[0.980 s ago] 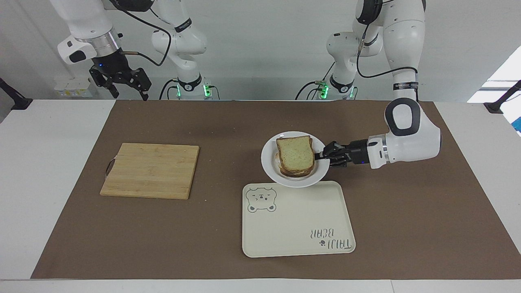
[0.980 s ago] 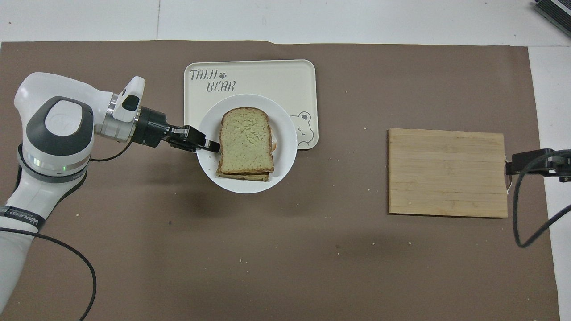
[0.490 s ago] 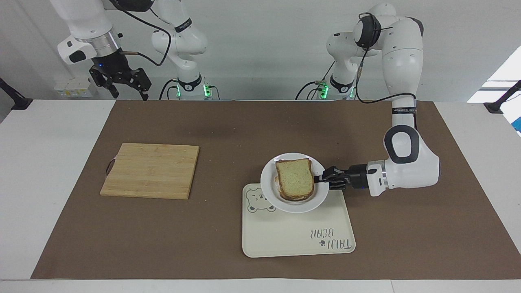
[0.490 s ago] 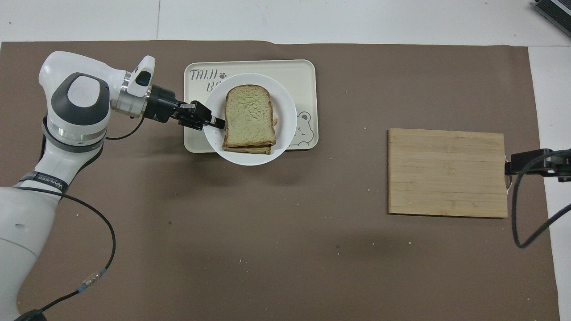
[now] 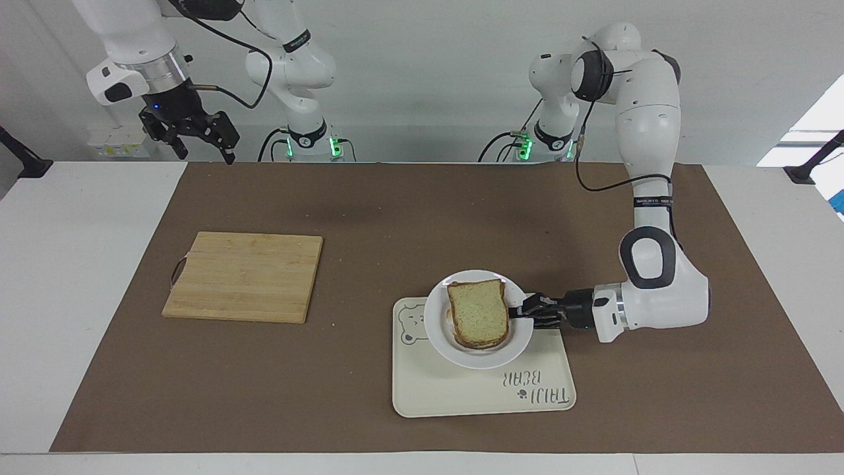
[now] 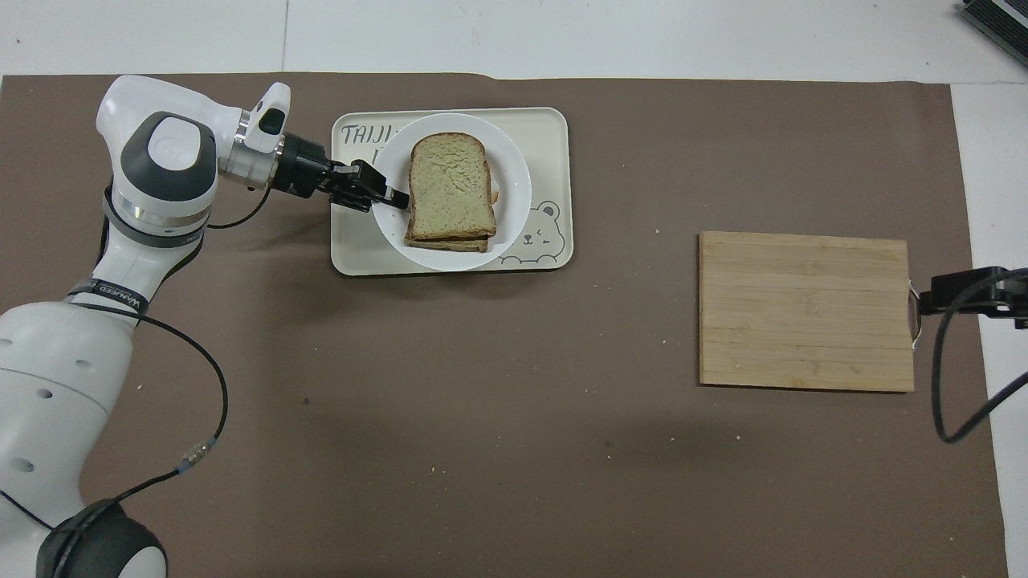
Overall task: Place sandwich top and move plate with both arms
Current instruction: 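Slide the plate with the left gripper onto the cream tray, then open the left gripper and release the plate rim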
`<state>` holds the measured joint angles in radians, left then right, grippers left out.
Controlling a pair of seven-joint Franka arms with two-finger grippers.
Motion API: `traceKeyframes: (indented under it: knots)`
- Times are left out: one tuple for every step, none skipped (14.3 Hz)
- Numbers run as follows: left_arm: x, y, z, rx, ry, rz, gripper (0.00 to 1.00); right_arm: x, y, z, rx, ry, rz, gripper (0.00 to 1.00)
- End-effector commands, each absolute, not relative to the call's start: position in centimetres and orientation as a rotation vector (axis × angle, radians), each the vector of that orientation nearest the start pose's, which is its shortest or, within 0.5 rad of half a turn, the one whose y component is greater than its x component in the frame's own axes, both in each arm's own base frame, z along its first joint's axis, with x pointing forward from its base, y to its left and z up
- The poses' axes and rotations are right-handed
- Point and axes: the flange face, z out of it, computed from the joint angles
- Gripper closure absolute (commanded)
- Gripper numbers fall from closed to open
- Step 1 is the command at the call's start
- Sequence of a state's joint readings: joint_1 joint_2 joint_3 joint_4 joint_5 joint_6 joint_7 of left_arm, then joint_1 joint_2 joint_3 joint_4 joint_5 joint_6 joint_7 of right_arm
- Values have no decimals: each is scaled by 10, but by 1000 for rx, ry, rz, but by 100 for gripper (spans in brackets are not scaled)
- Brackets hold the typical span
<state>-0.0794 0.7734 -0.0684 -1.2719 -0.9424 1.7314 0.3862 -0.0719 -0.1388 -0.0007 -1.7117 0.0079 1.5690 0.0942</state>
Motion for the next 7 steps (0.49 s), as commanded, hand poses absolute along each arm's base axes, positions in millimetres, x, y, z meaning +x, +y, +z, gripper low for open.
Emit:
traceKeyframes:
  knots:
    - [716,-177,313,2197,-212,-203,100,508,-40,629,-3141,287,0,0]
    - [717,-178,313,2205,-203,-197,100,508,-41,629,-3137,284,0,0]
    - [717,-182,311,2246,-184,-194,100,508,-45,629,-3133,292,1,0]
    - [718,-182,309,2287,-183,-190,100,507,-47,631,-3132,295,-4,0]
    - [719,-179,308,2303,-179,-181,100,507,-47,631,-3127,292,-4,0]
    - [720,-181,306,2310,-175,-170,100,507,-46,633,-3123,289,-9,0]
    - [721,-179,300,2312,-167,-170,100,508,-41,633,-3117,275,-11,0]
